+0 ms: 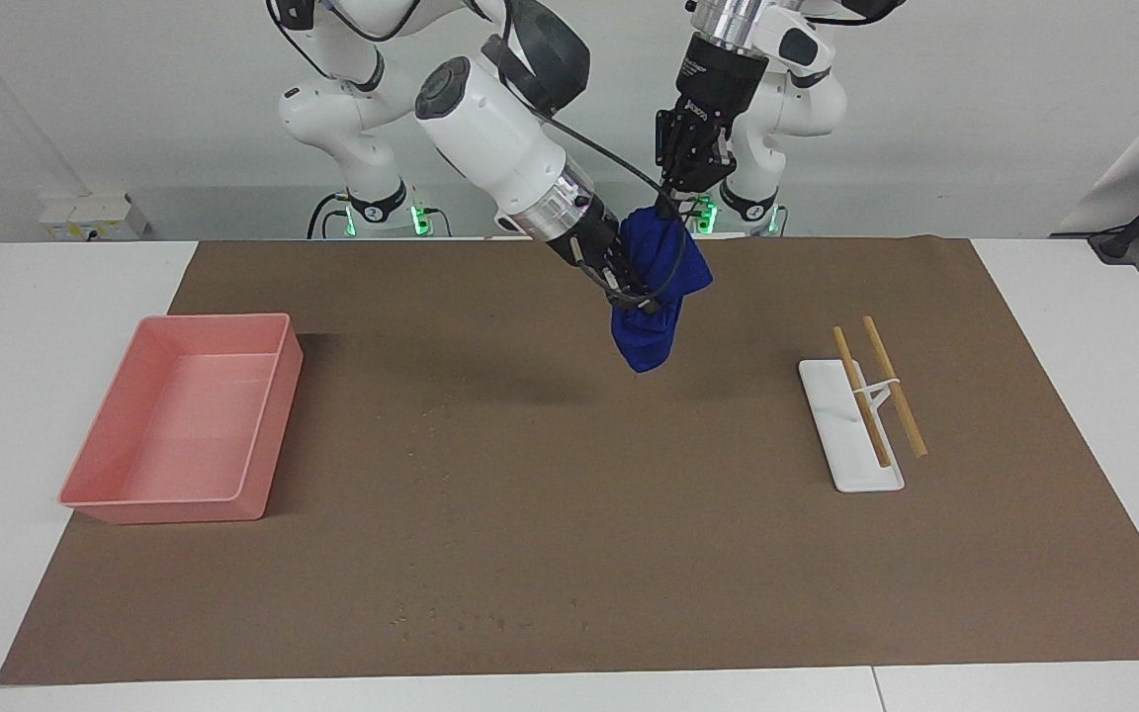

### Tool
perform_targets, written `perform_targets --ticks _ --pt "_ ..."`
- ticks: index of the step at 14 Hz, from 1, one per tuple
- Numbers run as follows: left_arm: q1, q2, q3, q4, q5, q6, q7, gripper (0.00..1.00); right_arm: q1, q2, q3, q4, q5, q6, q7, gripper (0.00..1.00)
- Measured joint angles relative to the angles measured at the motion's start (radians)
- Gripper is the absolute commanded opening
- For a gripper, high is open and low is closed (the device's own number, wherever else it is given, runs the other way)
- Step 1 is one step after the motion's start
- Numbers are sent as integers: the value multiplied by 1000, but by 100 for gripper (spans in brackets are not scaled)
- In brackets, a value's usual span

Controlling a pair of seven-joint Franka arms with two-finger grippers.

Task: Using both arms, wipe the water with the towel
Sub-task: 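Grasp the blue cloth with the right gripper from the left gripper, then carry the cloth with the right gripper while the left gripper withdraws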

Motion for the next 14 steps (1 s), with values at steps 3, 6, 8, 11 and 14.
perform_targets --ticks 3,6,8,11,14 --pt "3 0 14 0 1 -2 20 100 -1 -10 -7 1 -49 0 -1 0" --pt "22 0 22 -3 3 -22 97 100 -18 -30 -16 2 -152 0 -1 0" --pt "40 -2 23 -15 5 -44 174 100 -52 -36 -17 2 -200 0 -46 0" --pt "103 -23 24 -57 9 -145 385 100 -141 -29 -20 -1 -214 0 -238 0" --pt "208 -50 27 -81 9 -233 675 100 -258 14 -22 -6 -216 8 -519 0"
